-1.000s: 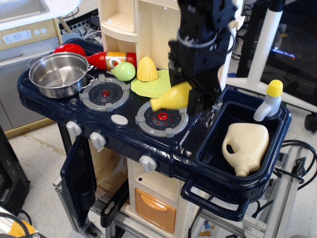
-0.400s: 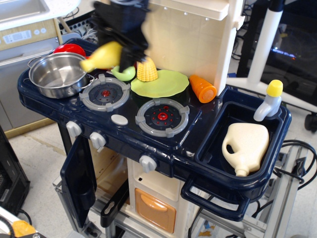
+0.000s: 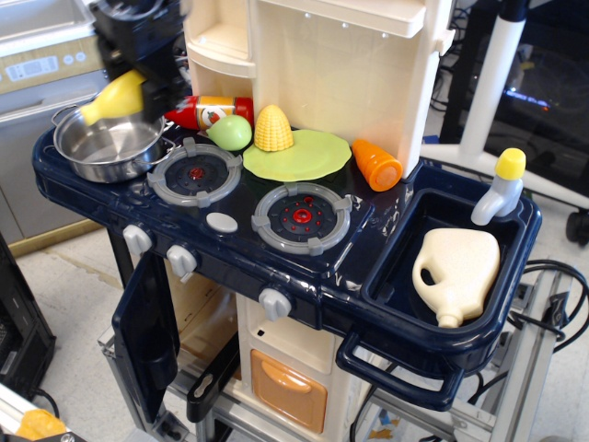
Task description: Put banana in pot or pan
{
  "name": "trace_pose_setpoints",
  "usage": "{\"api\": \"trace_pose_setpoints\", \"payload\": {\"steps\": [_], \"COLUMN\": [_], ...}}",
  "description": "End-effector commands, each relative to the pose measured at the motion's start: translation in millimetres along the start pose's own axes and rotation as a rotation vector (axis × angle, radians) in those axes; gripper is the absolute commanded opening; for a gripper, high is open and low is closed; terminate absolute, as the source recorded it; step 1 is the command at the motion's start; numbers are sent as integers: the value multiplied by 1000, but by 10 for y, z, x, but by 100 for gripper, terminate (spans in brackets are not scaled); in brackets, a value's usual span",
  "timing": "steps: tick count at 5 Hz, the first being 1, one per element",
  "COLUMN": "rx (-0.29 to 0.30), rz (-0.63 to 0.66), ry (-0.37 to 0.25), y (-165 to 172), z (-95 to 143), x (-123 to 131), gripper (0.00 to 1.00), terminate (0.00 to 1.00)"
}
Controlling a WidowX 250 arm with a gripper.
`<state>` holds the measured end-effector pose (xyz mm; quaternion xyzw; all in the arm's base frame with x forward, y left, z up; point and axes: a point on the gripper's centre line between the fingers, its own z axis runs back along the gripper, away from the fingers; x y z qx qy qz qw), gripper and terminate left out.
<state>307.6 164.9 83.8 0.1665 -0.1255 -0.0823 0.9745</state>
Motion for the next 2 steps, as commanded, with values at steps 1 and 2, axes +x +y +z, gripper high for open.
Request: {"api": "trace_pose_setpoints", "payload": {"steps": [1, 2], "rx": [8, -60], "rz": [15, 20], "ry": [-52, -43], "y": [349, 404], "z": [-104, -182], "x": [-9, 21], "gripper": [0, 100], "terminate": [0, 100]}}
